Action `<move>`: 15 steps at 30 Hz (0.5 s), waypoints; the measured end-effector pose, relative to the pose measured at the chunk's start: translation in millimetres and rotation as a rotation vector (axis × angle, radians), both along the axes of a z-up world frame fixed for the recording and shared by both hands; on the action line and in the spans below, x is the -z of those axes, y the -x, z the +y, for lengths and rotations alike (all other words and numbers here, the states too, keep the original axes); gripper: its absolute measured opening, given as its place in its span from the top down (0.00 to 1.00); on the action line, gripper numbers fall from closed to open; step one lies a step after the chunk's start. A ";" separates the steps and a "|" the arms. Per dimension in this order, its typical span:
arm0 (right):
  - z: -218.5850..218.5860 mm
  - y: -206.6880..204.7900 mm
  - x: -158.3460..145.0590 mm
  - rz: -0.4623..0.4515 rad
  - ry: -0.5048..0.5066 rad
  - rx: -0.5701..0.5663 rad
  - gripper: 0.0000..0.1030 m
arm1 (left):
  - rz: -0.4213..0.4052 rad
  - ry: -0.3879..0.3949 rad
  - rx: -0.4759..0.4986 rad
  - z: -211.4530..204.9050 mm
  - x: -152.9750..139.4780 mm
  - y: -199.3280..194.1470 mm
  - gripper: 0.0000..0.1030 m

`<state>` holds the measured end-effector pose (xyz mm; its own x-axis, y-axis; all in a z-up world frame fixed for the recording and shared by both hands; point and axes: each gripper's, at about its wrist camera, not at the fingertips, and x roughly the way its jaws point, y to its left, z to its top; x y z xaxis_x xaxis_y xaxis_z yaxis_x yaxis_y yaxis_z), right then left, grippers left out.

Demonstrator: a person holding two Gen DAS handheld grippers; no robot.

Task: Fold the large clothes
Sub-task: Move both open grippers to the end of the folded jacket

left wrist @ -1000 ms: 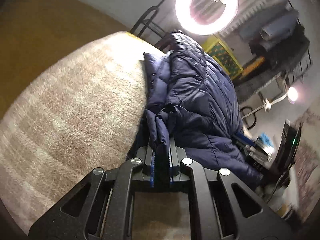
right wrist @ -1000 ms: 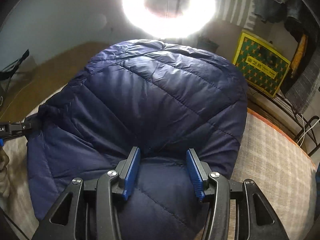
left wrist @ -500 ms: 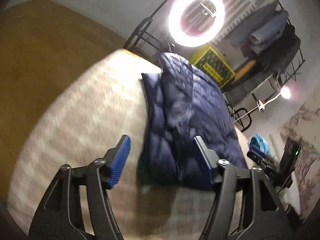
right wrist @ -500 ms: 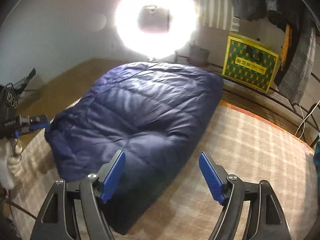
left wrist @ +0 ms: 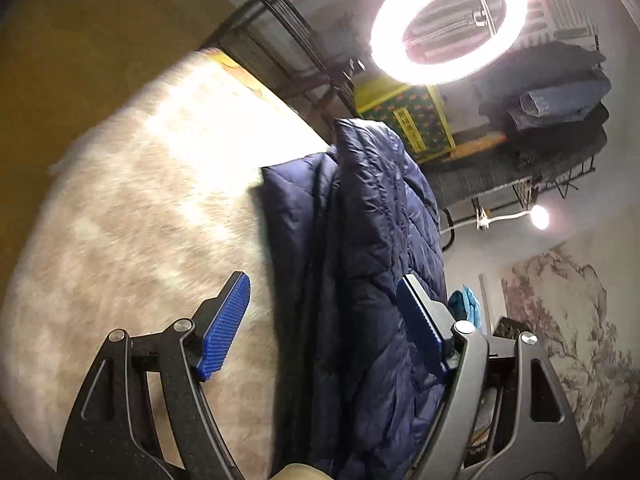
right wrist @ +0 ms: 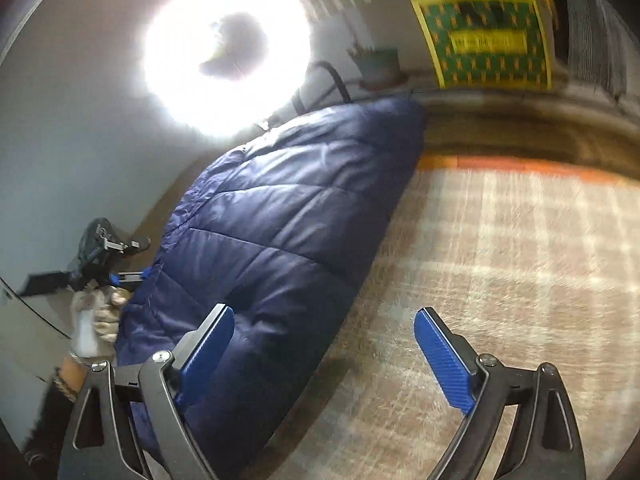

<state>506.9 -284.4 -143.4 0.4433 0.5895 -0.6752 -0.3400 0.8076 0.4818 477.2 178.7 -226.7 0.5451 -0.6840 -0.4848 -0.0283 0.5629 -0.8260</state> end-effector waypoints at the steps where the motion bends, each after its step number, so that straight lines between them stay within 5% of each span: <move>1: -2.2 -5.2 3.8 0.014 -0.022 0.000 0.10 | -0.002 -0.001 0.018 -5.6 0.3 -5.6 0.24; 7: -8.4 -28.7 30.1 0.099 -0.174 0.013 0.06 | 0.010 -0.072 0.047 -23.4 8.4 -24.0 0.24; 15: -13.2 -44.5 35.3 0.118 -0.273 -0.041 0.15 | -0.005 -0.004 0.048 -26.4 10.9 -37.3 0.24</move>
